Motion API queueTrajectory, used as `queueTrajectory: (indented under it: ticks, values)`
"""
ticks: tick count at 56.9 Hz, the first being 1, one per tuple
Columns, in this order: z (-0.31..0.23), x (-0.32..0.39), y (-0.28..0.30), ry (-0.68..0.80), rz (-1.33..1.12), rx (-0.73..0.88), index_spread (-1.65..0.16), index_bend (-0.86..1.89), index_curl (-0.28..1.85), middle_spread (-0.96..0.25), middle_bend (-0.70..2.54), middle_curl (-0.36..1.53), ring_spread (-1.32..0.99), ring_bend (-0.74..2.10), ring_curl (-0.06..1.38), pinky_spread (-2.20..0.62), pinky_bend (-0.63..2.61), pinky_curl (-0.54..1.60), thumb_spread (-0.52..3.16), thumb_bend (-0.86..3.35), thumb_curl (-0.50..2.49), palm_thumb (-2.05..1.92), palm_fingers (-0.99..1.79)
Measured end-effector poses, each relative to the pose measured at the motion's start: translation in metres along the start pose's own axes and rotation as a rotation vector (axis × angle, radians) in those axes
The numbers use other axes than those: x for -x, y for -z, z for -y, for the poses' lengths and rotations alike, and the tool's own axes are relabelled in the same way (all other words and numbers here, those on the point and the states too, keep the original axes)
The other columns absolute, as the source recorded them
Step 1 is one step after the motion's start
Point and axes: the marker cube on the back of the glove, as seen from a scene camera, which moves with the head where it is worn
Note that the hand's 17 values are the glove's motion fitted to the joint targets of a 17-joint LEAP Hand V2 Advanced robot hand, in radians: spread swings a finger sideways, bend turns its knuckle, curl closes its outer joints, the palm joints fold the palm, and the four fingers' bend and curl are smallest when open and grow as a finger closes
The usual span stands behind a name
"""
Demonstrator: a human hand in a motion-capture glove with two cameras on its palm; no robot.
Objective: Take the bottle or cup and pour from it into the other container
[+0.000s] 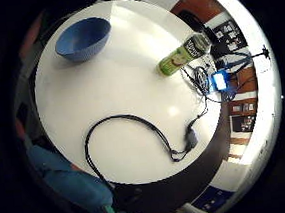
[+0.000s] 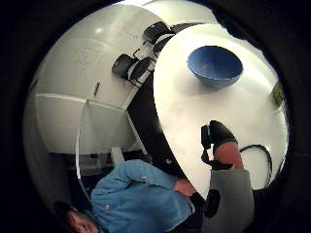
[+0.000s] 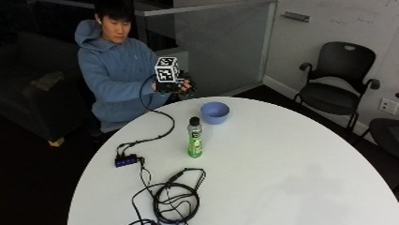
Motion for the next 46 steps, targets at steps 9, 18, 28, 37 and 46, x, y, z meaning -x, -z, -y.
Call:
queueTrajectory:
  ticks: [9, 18, 28, 37, 46]
  values:
    - [-0.004, -0.004, 0.006, -0.011, -0.007, -0.023, -0.21, 0.19, 0.19, 0.04, 0.22, 0.14, 0.12, 0.38, 0.16, 0.21, 0.23, 0.15, 0.61, 0.35, 0.23, 0.74, 0.43]
    - [-0.012, -0.015, 0.014, -0.021, -0.004, -0.051, -0.25, 0.15, 0.23, 0.04, 0.19, 0.19, 0.14, 0.40, 0.20, 0.24, 0.23, 0.20, 0.74, 0.24, 0.29, 0.77, 0.38]
    - [-0.023, -0.040, 0.032, -0.048, 0.015, -0.120, -0.27, 0.13, 0.24, 0.04, 0.17, 0.22, 0.16, 0.42, 0.23, 0.26, 0.28, 0.26, 0.80, 0.13, 0.35, 0.80, 0.30]
    - [-0.040, -0.078, 0.049, -0.092, 0.070, -0.201, -0.29, 0.13, 0.23, 0.04, 0.15, 0.22, 0.17, 0.45, 0.25, 0.26, 0.34, 0.30, 0.84, 0.04, 0.38, 0.80, 0.19]
    - [-0.057, -0.130, 0.059, -0.126, 0.163, -0.313, -0.29, 0.13, 0.23, 0.04, 0.17, 0.23, 0.18, 0.49, 0.26, 0.26, 0.38, 0.32, 0.85, -0.02, 0.41, 0.82, 0.12]
